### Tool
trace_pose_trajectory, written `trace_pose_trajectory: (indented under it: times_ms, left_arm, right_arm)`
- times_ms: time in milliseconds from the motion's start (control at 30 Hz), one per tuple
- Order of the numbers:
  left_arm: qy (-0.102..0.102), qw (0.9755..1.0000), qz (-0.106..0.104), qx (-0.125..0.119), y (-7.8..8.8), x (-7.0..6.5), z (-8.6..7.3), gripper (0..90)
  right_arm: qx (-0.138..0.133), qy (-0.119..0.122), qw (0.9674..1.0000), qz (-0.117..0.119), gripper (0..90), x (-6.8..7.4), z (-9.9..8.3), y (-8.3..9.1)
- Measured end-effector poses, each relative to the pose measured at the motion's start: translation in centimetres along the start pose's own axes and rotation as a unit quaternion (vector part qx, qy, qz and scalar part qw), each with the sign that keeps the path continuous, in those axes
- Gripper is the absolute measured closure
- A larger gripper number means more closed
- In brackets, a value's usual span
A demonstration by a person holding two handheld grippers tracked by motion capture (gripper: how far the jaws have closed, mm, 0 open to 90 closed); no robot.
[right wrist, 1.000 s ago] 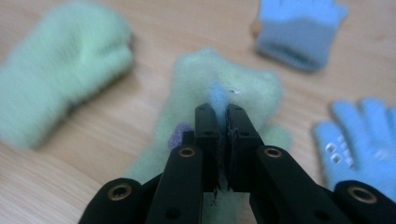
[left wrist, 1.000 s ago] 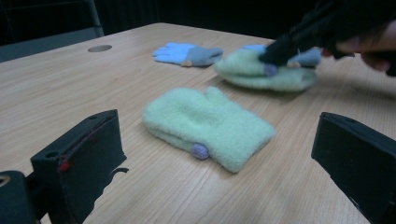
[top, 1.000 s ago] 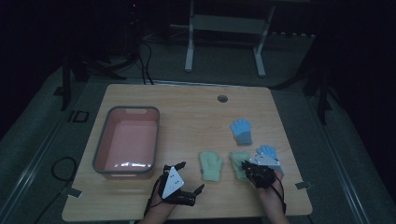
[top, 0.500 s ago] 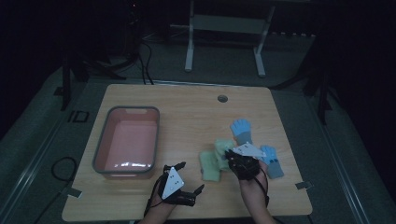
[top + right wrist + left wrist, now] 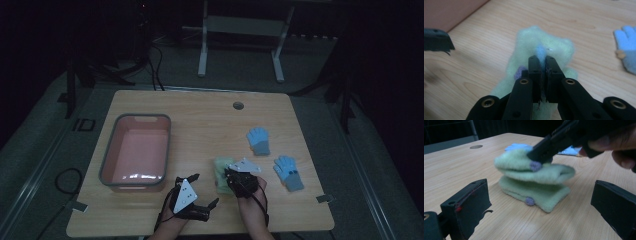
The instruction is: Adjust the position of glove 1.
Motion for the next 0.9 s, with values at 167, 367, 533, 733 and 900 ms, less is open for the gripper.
trace_pose_trajectory:
  times_ms: [167, 367, 533, 733, 900]
  left_arm:
    - [-0.002, 1.0, 0.0, 0.0, 0.0, 0.0, 0.0, 2.2]
    - [-0.004, 1.0, 0.002, -0.002, 0.0, 0.0, 0.0, 2.3]
    - [0.0, 1.0, 0.007, -0.001, -0.1, 0.0, 0.1, 2.3]
    - [0.001, 0.9998, -0.009, 0.016, -0.3, 0.1, 0.0, 2.3]
    - [-0.007, 0.9982, 0.025, 0.054, -0.5, 0.3, -0.4, 2.3]
  right_arm:
    - [0.015, -0.003, 0.9999, 0.001, 84.5, 0.2, -0.9, -1.1]
    - [0.02, -0.004, 0.9998, 0.008, 82.6, 0.3, -1.7, -2.1]
    - [0.021, 0.0, 0.9994, 0.027, 76.6, 0.1, -1.6, -2.0]
    - [0.024, 0.037, 0.9974, 0.057, 57.0, 0.2, -1.4, -0.8]
    - [0.001, 0.042, 0.9962, 0.076, 45.3, -0.9, -0.6, 0.2]
Point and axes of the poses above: each handheld gripper's, and its own axes: y roughly backward along the jaws, z roughly out of its top, x roughly to its left, the point moved 7 cm from there along -y, roughly forward along the jaws, and after that the axes turned 13 degrees about x, right-handed, at the moved point
